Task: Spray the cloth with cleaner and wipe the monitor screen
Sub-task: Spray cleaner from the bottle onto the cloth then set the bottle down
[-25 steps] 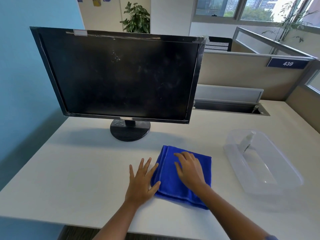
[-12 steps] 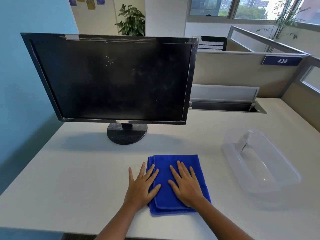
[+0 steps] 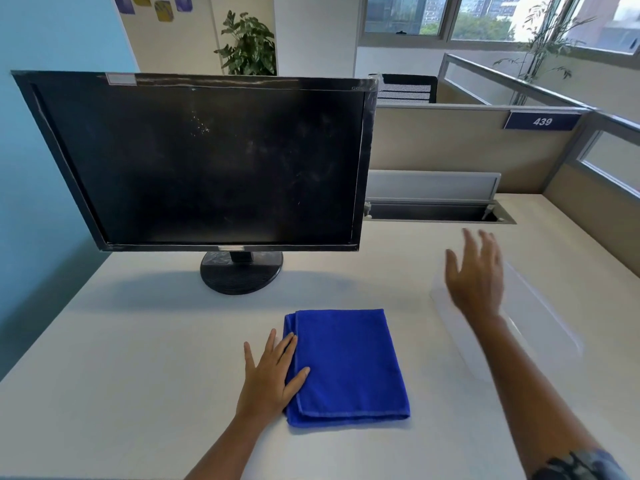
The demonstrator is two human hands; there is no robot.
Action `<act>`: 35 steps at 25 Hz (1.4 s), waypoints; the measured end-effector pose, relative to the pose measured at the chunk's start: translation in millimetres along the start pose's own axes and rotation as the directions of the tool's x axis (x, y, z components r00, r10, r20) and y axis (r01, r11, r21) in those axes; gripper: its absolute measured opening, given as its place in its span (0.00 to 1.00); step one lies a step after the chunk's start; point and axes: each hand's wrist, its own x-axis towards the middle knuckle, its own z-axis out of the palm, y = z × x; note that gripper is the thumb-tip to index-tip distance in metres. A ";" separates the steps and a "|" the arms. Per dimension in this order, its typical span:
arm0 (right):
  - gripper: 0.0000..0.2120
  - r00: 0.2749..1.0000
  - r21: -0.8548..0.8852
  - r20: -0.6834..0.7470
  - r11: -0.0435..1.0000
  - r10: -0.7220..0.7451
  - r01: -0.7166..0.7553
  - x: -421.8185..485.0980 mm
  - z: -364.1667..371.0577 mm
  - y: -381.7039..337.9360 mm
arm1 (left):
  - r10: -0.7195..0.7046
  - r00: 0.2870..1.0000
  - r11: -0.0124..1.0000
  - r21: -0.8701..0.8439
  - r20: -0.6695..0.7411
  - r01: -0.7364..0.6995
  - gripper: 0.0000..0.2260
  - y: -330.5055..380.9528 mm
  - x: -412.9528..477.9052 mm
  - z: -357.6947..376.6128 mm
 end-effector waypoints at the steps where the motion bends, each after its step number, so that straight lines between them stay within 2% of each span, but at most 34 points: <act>1: 0.24 0.993 -0.053 0.064 0.994 0.095 -0.092 13.9 0.7 14.5 | 0.001 1.000 1.000 0.000 0.003 -0.001 0.30 -0.5 0.1 0.3; 3: 0.23 0.959 -0.154 0.195 0.972 0.204 -0.175 25.0 6.8 37.9 | 0.000 1.000 1.000 -0.011 0.005 0.000 0.30 -0.6 -0.7 0.2; 5: 0.18 0.950 -0.171 0.258 0.976 0.176 -0.134 23.8 10.3 48.8 | -0.003 1.000 1.000 -0.029 -0.003 0.003 0.31 0.5 -1.4 -0.6; 11: 0.11 0.969 -0.041 0.161 0.982 0.187 -0.182 15.1 2.3 53.1 | -0.009 0.998 0.994 -0.109 -0.059 0.002 0.33 2.4 -3.2 -1.8; 13: 0.11 0.989 0.031 0.087 0.992 0.116 -0.119 16.7 -13.8 36.6 | -0.003 0.998 0.993 -0.120 -0.066 -0.005 0.33 3.2 -3.4 -1.9; 15: 0.11 0.999 0.123 -0.046 0.992 0.006 0.000 16.1 -35.5 7.1 | -0.002 0.996 0.991 -0.133 -0.084 -0.010 0.32 3.8 -3.5 -2.0; 17: 0.13 0.974 0.171 -0.169 0.969 -0.149 0.178 6.6 -51.8 -27.9 | -0.003 0.994 0.989 -0.146 -0.110 -0.013 0.33 3.7 -3.9 -1.3; 19: 0.14 0.936 0.196 -0.202 0.925 -0.287 0.326 -13.6 -52.4 -60.1 | -0.001 0.992 0.989 -0.150 -0.129 -0.019 0.34 3.4 -4.8 -0.6; 21: 0.15 0.913 0.242 -0.128 0.881 -0.387 0.408 -42.1 -39.5 -87.1 | 0.000 0.991 0.986 -0.162 -0.135 -0.022 0.34 3.1 -5.9 -0.7; 24: 0.19 0.866 0.337 0.067 0.828 -0.496 0.449 -89.7 -10.7 -116.4 | 0.011 0.989 0.983 -0.179 -0.149 -0.038 0.35 1.1 -6.3 -0.9; 27: 0.16 0.814 0.464 0.231 0.796 -0.532 0.388 -132.1 10.8 -134.2 | 0.029 0.984 0.982 -0.176 -0.178 -0.061 0.36 0.1 -6.7 -2.2; 29: 0.15 0.795 0.521 0.286 0.783 -0.536 0.340 -151.1 16.5 -142.8 | 0.027 0.981 0.983 -0.171 -0.194 -0.061 0.36 0.4 -6.7 -3.8; 35: 0.19 0.826 0.632 0.340 0.760 -0.449 0.153 -162.7 16.3 -156.8 | 0.033 0.979 0.981 -0.181 -0.200 -0.071 0.25 2.6 -4.2 -4.9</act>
